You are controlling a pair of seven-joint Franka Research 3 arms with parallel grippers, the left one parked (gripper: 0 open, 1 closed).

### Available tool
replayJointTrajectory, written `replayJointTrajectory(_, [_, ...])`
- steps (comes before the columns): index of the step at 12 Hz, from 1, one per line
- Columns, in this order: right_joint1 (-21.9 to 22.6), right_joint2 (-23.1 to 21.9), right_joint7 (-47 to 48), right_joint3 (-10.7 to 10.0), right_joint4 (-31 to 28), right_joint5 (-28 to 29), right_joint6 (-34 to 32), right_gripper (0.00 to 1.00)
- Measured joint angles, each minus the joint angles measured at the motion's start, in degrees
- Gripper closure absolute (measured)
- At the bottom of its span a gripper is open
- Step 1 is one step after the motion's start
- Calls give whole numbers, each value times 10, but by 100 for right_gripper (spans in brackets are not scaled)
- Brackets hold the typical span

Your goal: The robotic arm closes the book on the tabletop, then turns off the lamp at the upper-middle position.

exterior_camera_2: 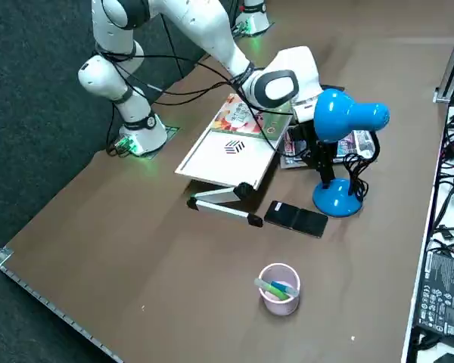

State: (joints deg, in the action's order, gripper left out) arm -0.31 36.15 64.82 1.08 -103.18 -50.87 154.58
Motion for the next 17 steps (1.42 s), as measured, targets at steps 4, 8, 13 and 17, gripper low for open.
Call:
replayJointTrajectory(4, [-3,0,-6,0,-3,0,0,99])
replayJointTrajectory(8, [-5,2,-7,0,-5,0,0,99])
replayJointTrajectory(13, [-5,3,-7,0,-7,0,0,99])
replayJointTrajectory(17, [-5,1,-7,0,-11,0,0,99])
